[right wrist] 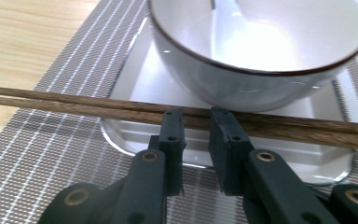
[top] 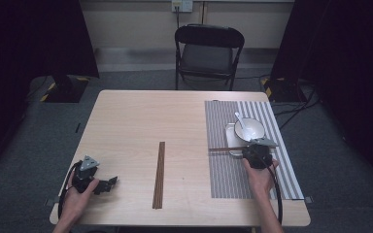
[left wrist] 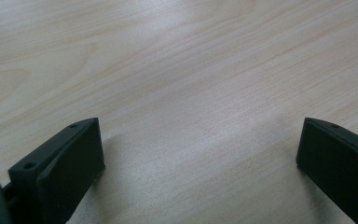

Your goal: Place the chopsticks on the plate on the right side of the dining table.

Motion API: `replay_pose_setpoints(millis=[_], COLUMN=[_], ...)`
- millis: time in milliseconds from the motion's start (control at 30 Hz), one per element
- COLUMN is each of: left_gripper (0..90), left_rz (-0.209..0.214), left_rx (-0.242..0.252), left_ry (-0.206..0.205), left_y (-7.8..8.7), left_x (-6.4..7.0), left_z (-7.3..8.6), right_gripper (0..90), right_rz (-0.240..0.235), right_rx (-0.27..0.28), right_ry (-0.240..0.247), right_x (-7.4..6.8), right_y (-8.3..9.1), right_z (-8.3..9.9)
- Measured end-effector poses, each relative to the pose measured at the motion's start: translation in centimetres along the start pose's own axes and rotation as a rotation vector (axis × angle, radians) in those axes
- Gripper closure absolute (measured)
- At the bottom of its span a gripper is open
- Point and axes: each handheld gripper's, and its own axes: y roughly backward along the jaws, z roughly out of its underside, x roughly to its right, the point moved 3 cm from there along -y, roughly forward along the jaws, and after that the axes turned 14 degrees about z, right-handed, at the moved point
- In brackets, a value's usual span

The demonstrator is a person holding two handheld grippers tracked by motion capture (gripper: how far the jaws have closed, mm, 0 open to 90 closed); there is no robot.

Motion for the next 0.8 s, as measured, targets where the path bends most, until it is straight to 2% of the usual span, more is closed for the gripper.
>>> replay_pose_setpoints(millis=[133, 267, 533, 667, 733, 800], left_gripper=[0.1, 0.1, 0.1, 0.0, 0.1, 0.1], left_rz=[0.0, 0.0, -0.001, -0.001, -0.001, 0.0], left_rx=[0.0, 0.0, -0.004, -0.004, -0.004, -0.005], left_ry=[0.0, 0.0, -0.003, -0.003, -0.002, -0.004], left_y=[0.0, 0.0, 0.0, 0.0, 0.0, 0.0], left_x=[0.0, 0.0, 0.0, 0.0, 0.0, 0.0], left_z=[0.0, 0.0, 0.0, 0.0, 0.0, 0.0], right_gripper=[67.6, 61.5, 55.0, 47.6, 45.5, 45.3], right_rz=[0.022, 0.028, 0.035, 0.055, 0.057, 0.073], right_rx=[-0.02, -0.016, -0.028, -0.036, -0.039, -0.035], right_ry=[-0.014, -0.019, -0.023, -0.027, -0.051, -0.035], right_x=[0.9, 1.2, 1.3, 1.4, 1.4, 1.2], right_y=[0.0, 0.0, -0.7, -1.0, -1.0, -1.1], right_z=[0.2, 0.1, 0.3, 0.4, 0.3, 0.4])
